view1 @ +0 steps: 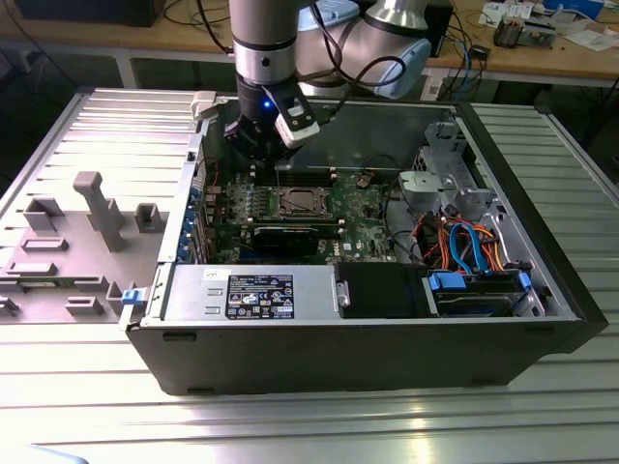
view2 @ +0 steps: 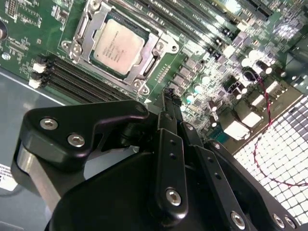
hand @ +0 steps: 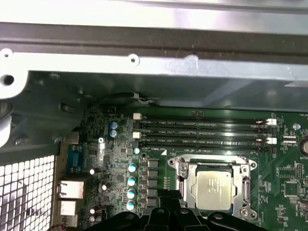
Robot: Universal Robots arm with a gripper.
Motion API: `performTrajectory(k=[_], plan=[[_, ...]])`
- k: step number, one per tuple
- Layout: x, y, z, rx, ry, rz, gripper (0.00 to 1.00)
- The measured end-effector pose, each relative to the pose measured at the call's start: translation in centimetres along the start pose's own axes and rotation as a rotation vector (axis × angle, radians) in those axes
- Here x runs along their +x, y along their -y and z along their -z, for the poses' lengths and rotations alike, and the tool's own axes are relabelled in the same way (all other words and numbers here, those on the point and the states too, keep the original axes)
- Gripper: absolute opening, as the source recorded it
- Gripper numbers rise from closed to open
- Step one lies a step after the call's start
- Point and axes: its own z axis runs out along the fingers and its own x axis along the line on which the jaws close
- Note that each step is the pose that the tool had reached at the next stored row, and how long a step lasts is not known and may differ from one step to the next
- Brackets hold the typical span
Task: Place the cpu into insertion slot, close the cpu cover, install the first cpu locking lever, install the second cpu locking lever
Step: 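Install the first cpu locking lever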
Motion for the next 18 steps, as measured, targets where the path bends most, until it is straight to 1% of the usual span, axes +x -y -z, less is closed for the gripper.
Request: performTrajectory(k=[3,4,6,12,18], plan=[[0.02,-0.92,-0.06,-0.0002,0.0001,0.001,0.11],[0.01,-1.54,-0.08,0.0003,0.0000,0.001,0.11],[0.00,-2.00,-0.11,0.0006,0.0001,0.002,0.11],[-0.15,-2.03,-0.12,0.0022,0.0013,0.002,0.11],[-0.89,-2.05,-0.16,0.0030,0.0013,0.002,0.11]])
